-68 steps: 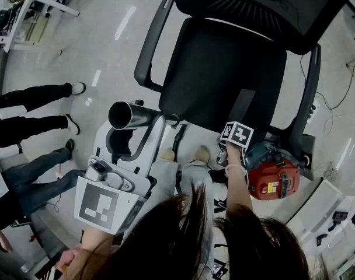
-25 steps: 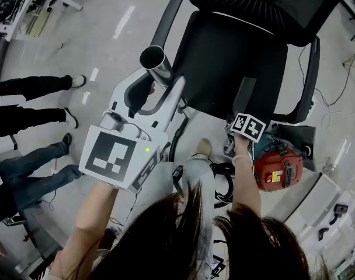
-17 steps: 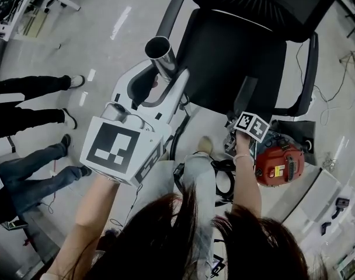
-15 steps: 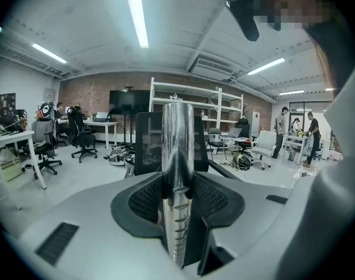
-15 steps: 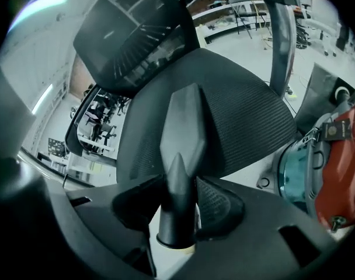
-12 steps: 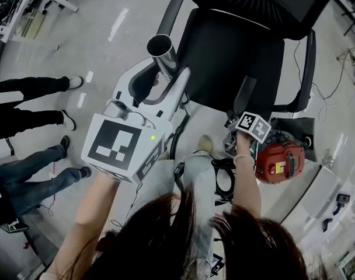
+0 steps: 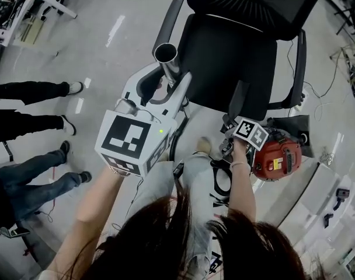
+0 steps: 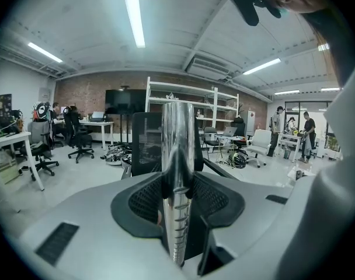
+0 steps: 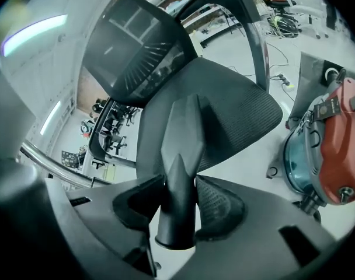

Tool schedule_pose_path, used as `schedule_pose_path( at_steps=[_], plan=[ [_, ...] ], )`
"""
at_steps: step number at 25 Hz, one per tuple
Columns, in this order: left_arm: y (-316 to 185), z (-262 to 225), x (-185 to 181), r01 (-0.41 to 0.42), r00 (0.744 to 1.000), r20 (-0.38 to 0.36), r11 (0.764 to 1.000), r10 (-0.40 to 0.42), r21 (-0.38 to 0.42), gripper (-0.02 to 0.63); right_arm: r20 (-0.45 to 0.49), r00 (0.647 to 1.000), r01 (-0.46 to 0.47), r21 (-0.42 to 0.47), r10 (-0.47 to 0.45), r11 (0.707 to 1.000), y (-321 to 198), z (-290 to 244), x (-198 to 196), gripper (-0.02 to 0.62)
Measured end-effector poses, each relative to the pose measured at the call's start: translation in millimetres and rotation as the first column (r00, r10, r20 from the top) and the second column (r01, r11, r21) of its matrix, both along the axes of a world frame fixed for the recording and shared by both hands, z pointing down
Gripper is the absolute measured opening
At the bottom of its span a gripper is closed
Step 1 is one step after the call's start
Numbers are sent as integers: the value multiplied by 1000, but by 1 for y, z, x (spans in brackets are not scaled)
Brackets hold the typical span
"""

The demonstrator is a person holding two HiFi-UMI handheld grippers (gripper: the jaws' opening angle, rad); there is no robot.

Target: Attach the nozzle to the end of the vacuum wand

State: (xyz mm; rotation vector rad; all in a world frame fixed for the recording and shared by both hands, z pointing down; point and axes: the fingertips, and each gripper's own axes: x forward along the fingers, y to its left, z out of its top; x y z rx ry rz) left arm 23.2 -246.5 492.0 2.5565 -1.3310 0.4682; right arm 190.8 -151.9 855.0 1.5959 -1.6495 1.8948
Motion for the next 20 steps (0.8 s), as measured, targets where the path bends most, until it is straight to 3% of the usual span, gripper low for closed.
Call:
schedule_pose_path(
  at_steps=[20],
  plan=[
    [38, -16, 20, -44, 998, 41, 999, 44, -11, 158, 42, 998, -42, 155, 36, 987, 10, -108, 8, 186]
  ],
)
